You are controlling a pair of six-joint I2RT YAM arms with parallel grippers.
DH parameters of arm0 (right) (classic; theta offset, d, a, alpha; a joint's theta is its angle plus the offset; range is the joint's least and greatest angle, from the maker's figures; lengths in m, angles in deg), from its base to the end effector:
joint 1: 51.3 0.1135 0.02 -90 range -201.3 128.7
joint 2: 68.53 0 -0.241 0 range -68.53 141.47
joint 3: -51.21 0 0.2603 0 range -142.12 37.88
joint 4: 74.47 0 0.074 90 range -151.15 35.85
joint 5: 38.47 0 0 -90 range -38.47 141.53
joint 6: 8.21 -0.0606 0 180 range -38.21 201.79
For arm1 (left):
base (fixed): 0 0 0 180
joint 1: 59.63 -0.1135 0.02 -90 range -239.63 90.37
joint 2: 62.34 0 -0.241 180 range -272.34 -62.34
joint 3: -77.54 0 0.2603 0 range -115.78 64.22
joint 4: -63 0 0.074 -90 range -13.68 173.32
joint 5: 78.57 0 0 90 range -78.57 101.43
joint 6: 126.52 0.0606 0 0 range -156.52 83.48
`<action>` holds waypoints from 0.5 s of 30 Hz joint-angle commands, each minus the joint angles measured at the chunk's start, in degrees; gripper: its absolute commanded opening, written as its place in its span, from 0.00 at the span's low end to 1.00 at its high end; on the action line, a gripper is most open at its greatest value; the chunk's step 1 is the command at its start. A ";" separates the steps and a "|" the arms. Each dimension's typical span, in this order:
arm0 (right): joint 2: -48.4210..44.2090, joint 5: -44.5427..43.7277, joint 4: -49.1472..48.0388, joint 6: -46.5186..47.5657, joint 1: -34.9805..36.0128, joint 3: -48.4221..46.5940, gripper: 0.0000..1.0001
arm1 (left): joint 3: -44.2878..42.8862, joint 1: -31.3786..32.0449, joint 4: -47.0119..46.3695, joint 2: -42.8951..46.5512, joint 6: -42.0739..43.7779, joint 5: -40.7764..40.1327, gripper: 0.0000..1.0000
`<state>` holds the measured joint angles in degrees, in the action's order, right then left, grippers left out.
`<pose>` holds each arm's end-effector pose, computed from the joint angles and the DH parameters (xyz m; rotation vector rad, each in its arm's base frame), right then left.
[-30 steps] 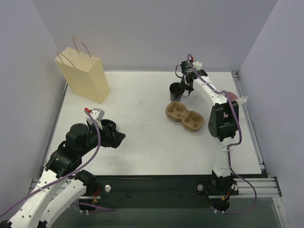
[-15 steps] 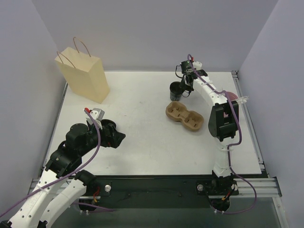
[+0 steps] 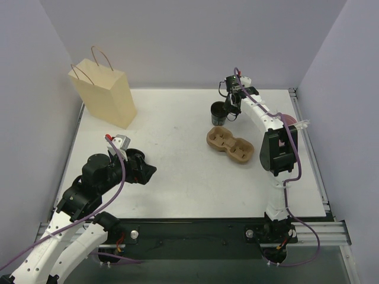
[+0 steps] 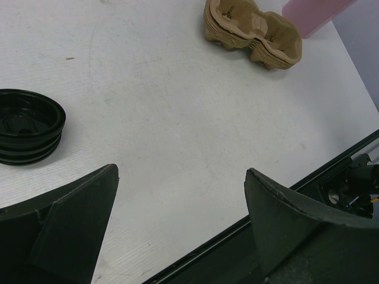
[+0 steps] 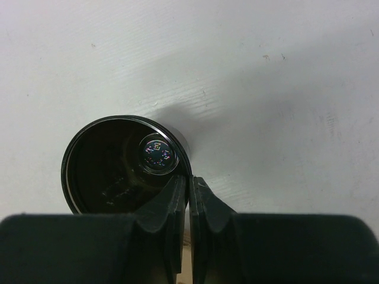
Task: Pack the takeout coffee
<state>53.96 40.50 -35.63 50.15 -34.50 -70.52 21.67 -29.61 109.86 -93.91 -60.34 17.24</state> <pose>0.4941 0.1371 0.2282 0.3928 2.2231 0.2368 0.1493 -0.0933 0.2953 0.1785 2.0242 -0.7056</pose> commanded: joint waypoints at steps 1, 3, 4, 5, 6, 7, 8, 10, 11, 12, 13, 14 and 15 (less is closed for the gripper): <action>-0.50 0.92 0.85 -0.53 -0.45 -1.11 0.04 | 0.00 0.21 -2.69 0.28 -0.53 0.00 0.97; -0.86 1.10 0.76 -0.53 -0.45 -1.20 0.00 | -0.08 0.21 -2.69 0.20 -0.53 0.09 0.97; -0.86 1.27 0.76 -0.53 -0.45 -1.37 0.00 | 0.00 0.21 -2.69 0.20 -0.53 0.09 0.97; -1.03 1.44 0.67 -0.44 -0.54 -1.46 0.00 | -0.08 0.21 -2.69 0.11 -0.53 0.09 0.97; -1.12 1.53 0.67 -0.53 -0.54 -1.64 0.00 | 0.00 0.21 -2.69 0.19 -0.53 0.09 0.97; -1.12 1.62 0.67 -0.53 -0.54 -1.73 0.00 | 0.01 0.21 -2.69 0.20 -0.53 0.00 0.97; -1.29 1.80 0.59 -0.53 -0.54 -1.73 0.00 | -0.08 0.21 -2.69 0.11 -0.53 0.08 0.97; -1.56 2.15 0.32 -0.62 -0.54 -1.82 0.00 | -0.08 0.21 -2.78 0.20 -0.53 0.09 0.97; -1.65 2.24 0.15 -0.53 -0.62 -1.82 0.00 | 0.00 0.21 -2.69 0.28 -0.53 0.09 0.97; -1.73 2.32 -0.03 -0.53 -0.54 -1.82 0.00 | -0.08 0.21 -2.69 0.20 -0.53 0.09 0.97; -1.82 2.41 -0.12 -0.70 -0.62 -1.82 0.00 | -0.08 0.21 -2.69 0.20 -0.53 0.09 0.97; -1.91 2.41 -0.20 -0.71 -0.63 -1.82 0.00 | 0.00 0.21 -2.69 0.20 -0.53 0.09 0.97; -1.82 2.76 -0.29 -0.88 -0.63 -1.82 0.00 | -0.08 0.21 -2.69 0.20 -0.53 0.17 0.97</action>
<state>53.96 42.29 -35.76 50.13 -34.79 -70.54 21.70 -29.61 109.86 -93.91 -60.34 17.24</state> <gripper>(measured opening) 0.032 0.973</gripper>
